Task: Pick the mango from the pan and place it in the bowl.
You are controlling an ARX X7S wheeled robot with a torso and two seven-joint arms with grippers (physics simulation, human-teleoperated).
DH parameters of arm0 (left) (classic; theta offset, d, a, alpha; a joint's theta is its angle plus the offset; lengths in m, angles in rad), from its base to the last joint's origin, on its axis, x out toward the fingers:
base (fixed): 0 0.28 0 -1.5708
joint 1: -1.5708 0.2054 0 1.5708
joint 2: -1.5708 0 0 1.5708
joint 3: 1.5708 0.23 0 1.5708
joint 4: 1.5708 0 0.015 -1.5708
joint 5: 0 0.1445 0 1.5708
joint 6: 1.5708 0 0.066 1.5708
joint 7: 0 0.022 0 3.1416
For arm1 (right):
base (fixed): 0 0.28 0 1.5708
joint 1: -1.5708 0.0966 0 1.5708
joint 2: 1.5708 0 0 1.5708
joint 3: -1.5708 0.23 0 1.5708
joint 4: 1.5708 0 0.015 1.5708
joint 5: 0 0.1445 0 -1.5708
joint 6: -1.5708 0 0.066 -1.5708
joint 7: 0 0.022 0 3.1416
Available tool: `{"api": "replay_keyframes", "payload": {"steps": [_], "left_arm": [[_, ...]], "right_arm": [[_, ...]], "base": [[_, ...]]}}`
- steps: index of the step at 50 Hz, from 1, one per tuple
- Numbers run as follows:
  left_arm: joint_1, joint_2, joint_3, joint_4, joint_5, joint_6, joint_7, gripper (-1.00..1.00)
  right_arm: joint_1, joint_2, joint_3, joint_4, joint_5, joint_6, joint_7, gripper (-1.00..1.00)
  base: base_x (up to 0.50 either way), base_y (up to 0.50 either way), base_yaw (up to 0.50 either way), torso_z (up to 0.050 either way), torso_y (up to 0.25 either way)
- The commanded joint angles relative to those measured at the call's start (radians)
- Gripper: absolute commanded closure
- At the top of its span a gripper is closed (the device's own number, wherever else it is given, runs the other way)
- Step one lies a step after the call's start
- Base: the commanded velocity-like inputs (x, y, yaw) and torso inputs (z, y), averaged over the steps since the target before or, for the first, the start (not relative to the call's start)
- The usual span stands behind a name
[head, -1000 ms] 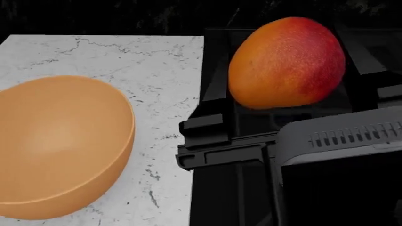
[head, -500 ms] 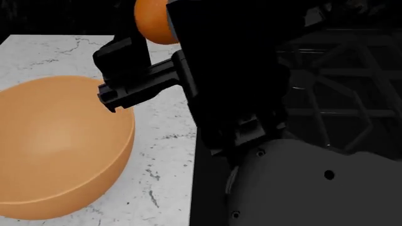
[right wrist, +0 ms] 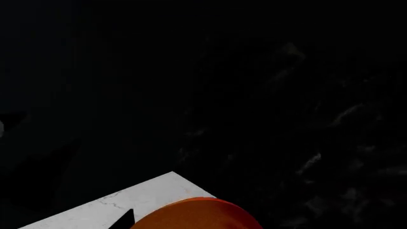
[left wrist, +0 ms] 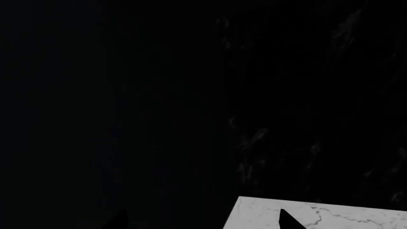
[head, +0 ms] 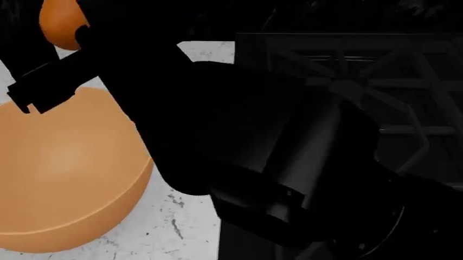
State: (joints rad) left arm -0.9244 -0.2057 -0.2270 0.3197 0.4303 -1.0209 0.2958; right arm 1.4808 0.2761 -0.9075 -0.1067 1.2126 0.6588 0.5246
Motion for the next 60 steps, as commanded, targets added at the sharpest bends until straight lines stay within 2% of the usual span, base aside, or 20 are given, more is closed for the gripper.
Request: {"api": "replay_keyframes", "payload": {"steps": [1, 23, 60], "left_arm": [[0.006, 0.014, -0.020, -0.001, 0.017, -0.002, 0.010, -1.00], [0.023, 0.012, -0.034, -0.013, 0.003, 0.011, -0.008, -1.00], [0.055, 0.005, -0.068, -0.007, -0.025, 0.019, -0.020, -1.00]], "right_arm": [[0.020, -0.123, -0.033, 0.137, -0.032, 0.042, -0.119, 1.00], [0.015, -0.173, -0.120, 0.238, -0.012, 0.109, -0.194, 1.00], [0.000, -0.200, -0.170, 0.207, 0.100, 0.186, -0.232, 1.00]], "base": [[0.00, 0.00, 0.00, 0.000, 0.000], [0.00, 0.00, 0.00, 0.000, 0.000], [0.00, 0.00, 0.00, 0.000, 0.000]]}}
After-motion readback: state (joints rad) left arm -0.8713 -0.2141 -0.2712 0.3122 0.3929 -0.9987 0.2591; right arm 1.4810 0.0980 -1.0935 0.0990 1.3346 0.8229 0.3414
